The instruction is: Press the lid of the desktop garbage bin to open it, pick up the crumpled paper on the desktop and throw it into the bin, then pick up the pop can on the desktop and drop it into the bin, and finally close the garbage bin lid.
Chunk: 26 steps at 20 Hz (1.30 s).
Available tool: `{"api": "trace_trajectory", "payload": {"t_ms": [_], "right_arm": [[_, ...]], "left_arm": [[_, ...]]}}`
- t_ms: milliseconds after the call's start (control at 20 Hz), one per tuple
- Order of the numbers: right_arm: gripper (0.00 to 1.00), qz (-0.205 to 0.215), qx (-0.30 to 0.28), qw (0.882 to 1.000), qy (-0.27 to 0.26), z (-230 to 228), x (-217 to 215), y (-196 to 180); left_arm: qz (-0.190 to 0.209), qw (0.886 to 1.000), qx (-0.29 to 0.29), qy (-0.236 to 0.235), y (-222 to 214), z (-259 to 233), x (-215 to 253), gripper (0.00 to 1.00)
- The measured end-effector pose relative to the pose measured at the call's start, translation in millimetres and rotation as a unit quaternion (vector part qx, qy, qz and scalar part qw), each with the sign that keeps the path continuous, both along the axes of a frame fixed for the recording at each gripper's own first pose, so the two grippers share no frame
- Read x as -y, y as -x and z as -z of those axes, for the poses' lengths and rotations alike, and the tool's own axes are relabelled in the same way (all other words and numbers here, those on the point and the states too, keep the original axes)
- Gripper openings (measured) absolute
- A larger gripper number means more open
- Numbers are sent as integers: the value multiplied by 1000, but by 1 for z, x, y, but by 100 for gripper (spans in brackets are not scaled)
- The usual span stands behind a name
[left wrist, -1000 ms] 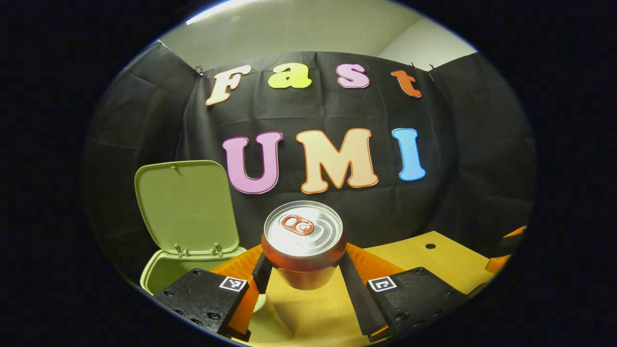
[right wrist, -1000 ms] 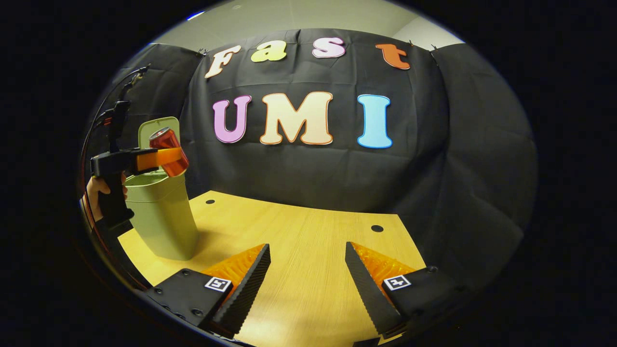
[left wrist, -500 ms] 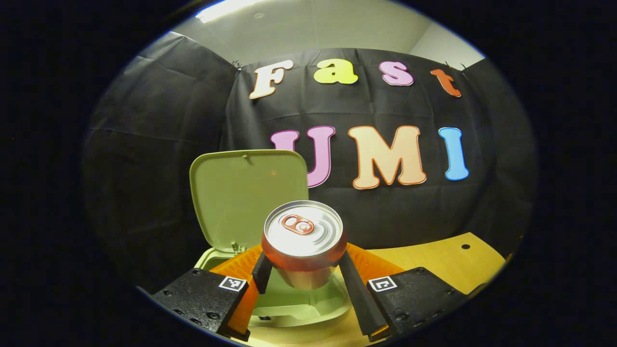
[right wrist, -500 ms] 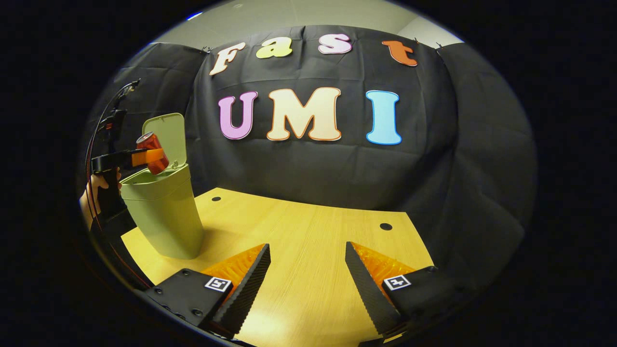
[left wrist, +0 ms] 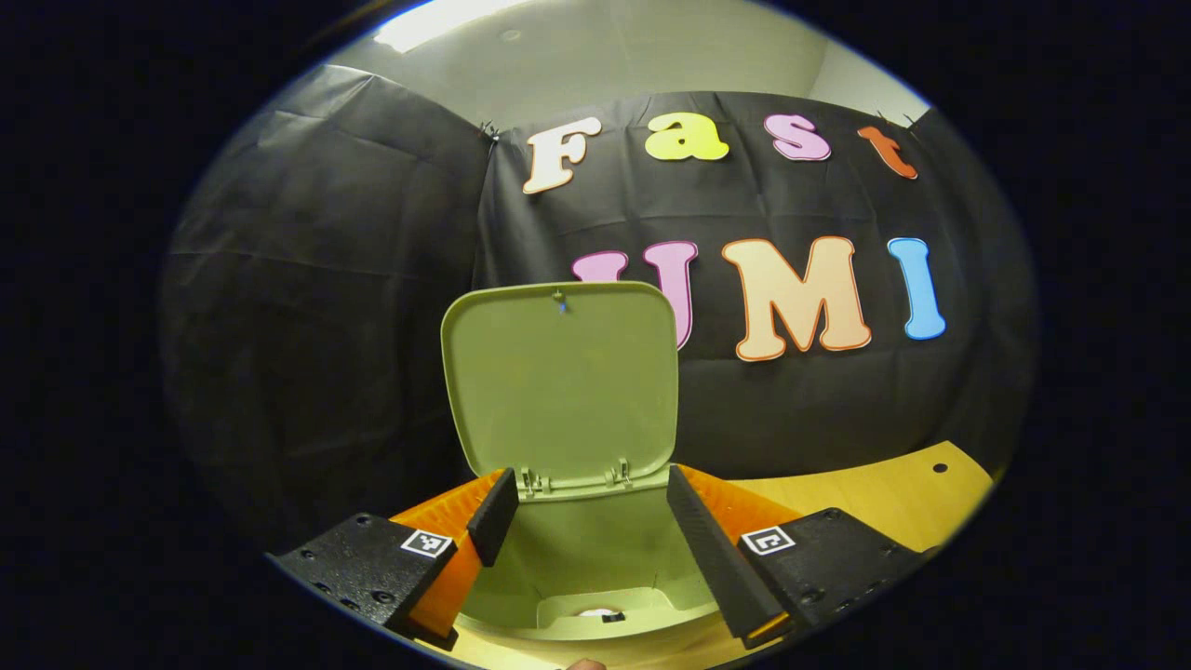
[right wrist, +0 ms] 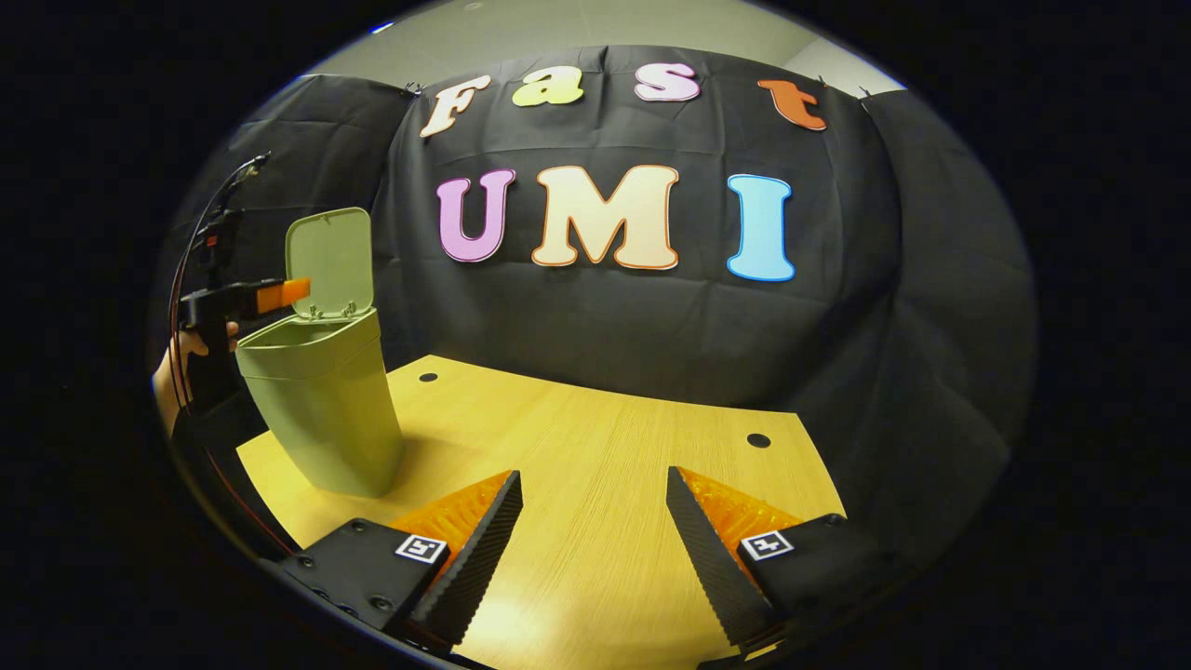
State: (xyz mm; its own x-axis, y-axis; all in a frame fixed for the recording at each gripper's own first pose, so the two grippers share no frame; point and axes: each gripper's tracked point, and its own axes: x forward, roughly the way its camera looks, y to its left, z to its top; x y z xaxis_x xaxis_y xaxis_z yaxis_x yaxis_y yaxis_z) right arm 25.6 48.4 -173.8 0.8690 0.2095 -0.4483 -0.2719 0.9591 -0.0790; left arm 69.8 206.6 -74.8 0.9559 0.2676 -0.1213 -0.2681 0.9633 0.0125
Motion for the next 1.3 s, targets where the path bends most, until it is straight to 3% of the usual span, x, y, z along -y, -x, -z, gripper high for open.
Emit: {"api": "trace_trajectory", "payload": {"t_ms": [700,1050,1300], "right_arm": [[99,41,0,999,-6,7,0,11],[99,54,-5,999,1,14,4,17],[99,35,-10,999,-3,17,-7,11]], "left_arm": [[1,996,79,-31,-73,-128,-50,96],[6,1000,4,30,-117,-102,-71,99],[22,998,-27,48,-92,-98,-55,96]]}}
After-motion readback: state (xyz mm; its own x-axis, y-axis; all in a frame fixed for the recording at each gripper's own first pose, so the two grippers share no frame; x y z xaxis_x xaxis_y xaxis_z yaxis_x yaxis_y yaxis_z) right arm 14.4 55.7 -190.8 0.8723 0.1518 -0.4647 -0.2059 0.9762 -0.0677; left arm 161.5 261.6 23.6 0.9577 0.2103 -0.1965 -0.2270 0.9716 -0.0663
